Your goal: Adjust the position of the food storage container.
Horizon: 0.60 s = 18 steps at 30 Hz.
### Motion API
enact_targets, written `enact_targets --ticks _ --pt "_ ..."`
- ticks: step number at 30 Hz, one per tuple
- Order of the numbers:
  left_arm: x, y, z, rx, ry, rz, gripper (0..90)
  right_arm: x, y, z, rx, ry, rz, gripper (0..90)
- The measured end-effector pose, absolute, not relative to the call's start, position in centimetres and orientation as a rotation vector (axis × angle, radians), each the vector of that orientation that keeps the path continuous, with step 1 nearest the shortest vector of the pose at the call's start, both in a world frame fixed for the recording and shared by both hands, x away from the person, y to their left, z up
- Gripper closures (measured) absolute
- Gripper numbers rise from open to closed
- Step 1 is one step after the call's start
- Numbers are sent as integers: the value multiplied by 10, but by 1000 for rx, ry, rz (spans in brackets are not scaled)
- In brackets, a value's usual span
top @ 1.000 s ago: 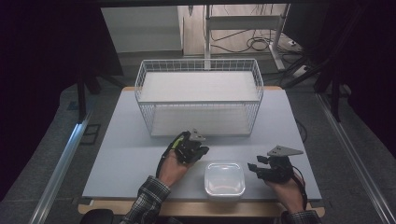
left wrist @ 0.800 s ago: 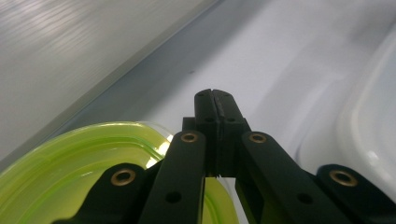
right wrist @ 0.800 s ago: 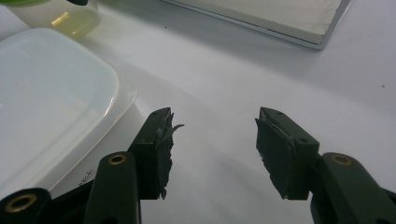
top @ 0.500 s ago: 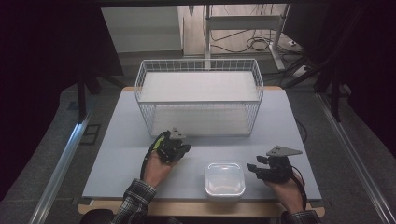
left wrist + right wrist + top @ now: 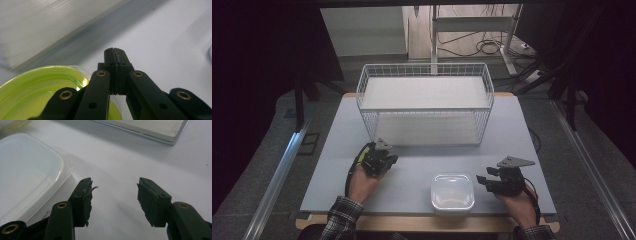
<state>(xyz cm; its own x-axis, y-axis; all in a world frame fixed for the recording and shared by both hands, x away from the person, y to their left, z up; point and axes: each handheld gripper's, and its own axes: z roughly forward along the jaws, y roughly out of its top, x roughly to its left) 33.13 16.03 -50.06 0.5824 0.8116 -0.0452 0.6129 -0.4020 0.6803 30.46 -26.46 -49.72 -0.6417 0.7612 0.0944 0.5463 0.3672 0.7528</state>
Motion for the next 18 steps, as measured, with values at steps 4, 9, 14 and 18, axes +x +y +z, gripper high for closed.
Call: enact_targets --ticks 4,9,14,18 --pt "329 165 -500 2144 1141 400 900 306 -267 -497 1188 2347 1149 458" --pt "318 158 -493 2131 1092 443 900 305 -267 -495 1199 2356 1157 528" --pt "301 147 -492 2112 1018 402 900 299 -264 -489 1206 2381 1165 650" --pt "286 138 -500 2090 990 325 900 291 -260 -485 1193 2431 1168 782"
